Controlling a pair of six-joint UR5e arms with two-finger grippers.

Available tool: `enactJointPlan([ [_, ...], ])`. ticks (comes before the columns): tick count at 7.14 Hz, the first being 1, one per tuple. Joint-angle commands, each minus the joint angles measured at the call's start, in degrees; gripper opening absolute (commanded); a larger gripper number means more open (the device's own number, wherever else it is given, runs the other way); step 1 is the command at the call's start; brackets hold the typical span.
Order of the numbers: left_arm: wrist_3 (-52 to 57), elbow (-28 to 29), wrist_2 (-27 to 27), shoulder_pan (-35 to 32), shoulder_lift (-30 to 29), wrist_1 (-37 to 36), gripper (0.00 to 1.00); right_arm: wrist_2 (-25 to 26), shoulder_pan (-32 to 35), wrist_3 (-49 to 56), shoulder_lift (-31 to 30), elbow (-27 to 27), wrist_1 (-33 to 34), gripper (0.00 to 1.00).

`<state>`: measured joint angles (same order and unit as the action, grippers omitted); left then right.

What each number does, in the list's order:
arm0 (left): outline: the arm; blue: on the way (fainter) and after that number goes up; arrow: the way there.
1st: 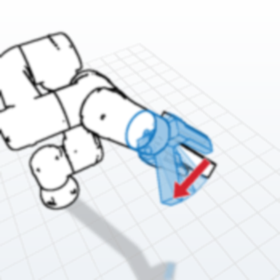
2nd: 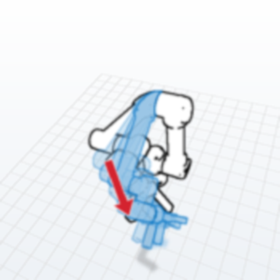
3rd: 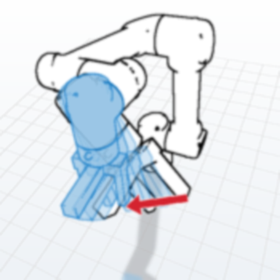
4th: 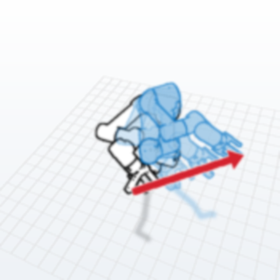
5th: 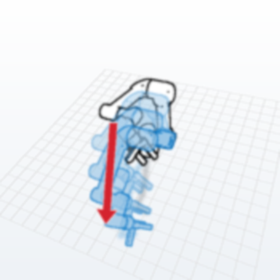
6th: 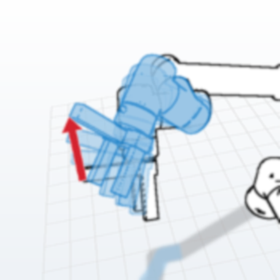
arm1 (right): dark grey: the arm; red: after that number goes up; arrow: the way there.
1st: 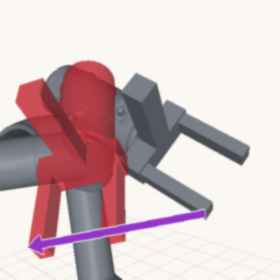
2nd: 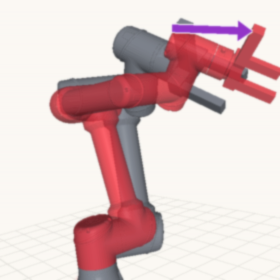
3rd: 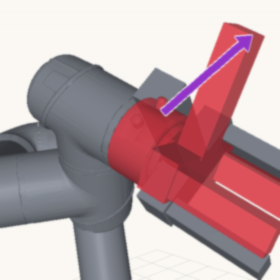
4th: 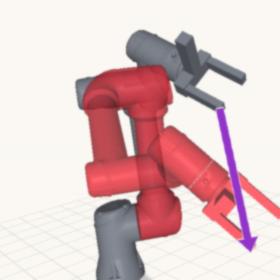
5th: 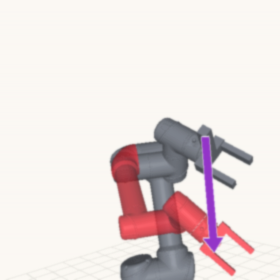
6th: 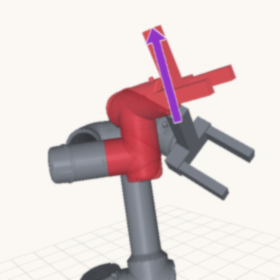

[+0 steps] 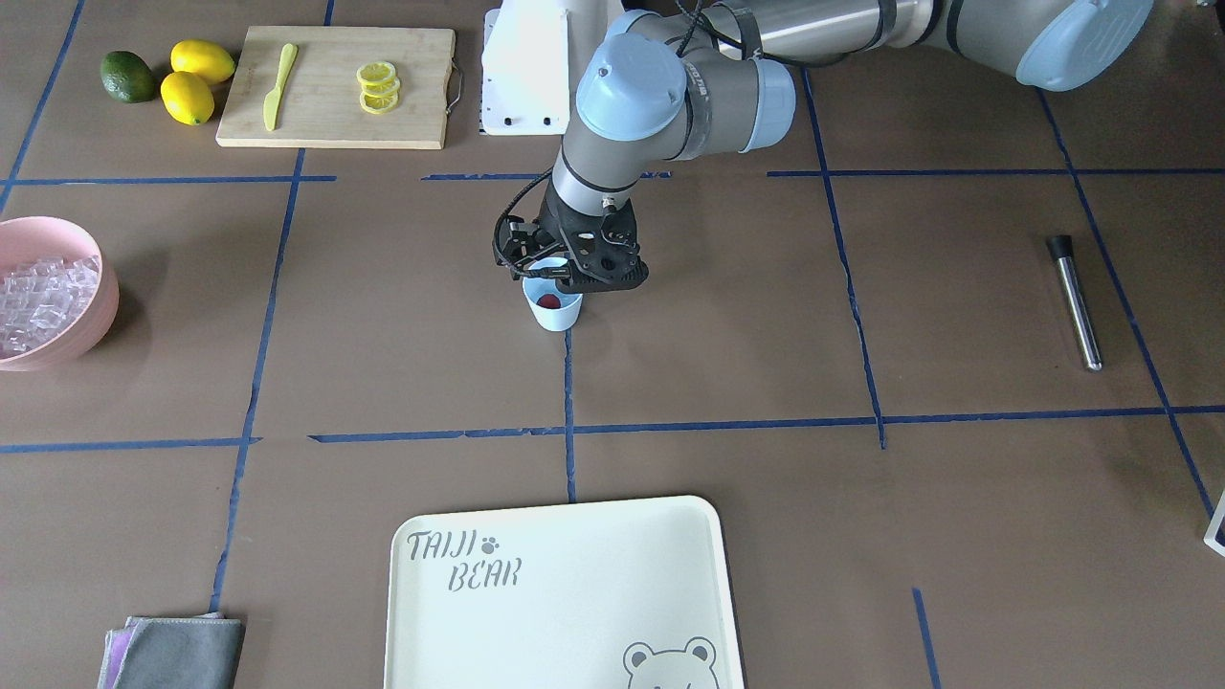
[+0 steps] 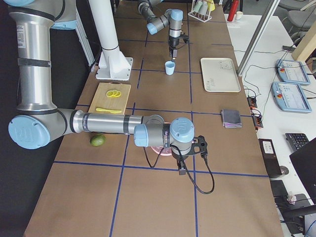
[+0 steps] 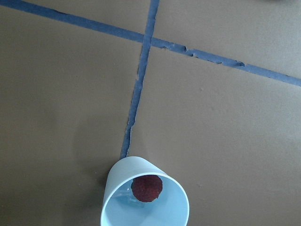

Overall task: Mash ice and strawberries in cup
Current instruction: 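Open the left gripper to drop the strawberry into the cup, then move the empty left gripper back toward the metal rod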

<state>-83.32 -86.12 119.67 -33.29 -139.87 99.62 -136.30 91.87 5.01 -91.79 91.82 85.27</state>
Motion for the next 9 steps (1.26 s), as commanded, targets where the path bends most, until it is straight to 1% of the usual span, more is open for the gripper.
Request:
enactJointPlan([
  [1,0.26,-1.15,0.56,-1.68,1.95,-0.47,1.00,0.07,-0.02,0.00,0.29,-0.06,0.07,1.00],
  [2,3.83,-3.50,0.65,-2.91,5.19,-0.74,1.00,0.07,-0.02,0.00,0.30,-0.06,-0.02,1.00],
  [3,7.96,-6.31,3.17,-5.44,9.22,-1.87,1.00,-0.02,-0.02,0.00,-0.23,-0.06,-0.45,1.00],
  [4,12.35,-10.08,7.63,-10.34,14.05,-3.53,1.00,0.42,-0.02,0.61,-0.49,-0.15,-0.55,1.00],
  [5,18.74,-14.12,10.81,-15.09,19.32,-5.55,1.00,0.16,-0.02,0.27,-0.41,-0.41,-0.55,1.00],
  [6,27.68,-16.08,12.06,-19.14,22.33,-8.97,1.00,0.07,-0.02,-0.08,-0.32,-0.59,-0.37,1.00],
  [7,37.08,-16.71,12.25,-22.57,24.45,-12.83,1.00,-0.45,-0.02,-0.18,-0.41,-0.59,-0.37,1.00],
  [8,45.27,-17.32,12.25,-26.09,27.95,-15.30,1.00,-2.63,-0.02,-0.18,-0.49,-0.77,-0.28,1.00],
  [9,53.97,-17.50,12.25,-29.86,33.55,-15.15,1.00,-3.00,-0.02,-0.26,-0.50,-0.68,-0.28,1.00],
])
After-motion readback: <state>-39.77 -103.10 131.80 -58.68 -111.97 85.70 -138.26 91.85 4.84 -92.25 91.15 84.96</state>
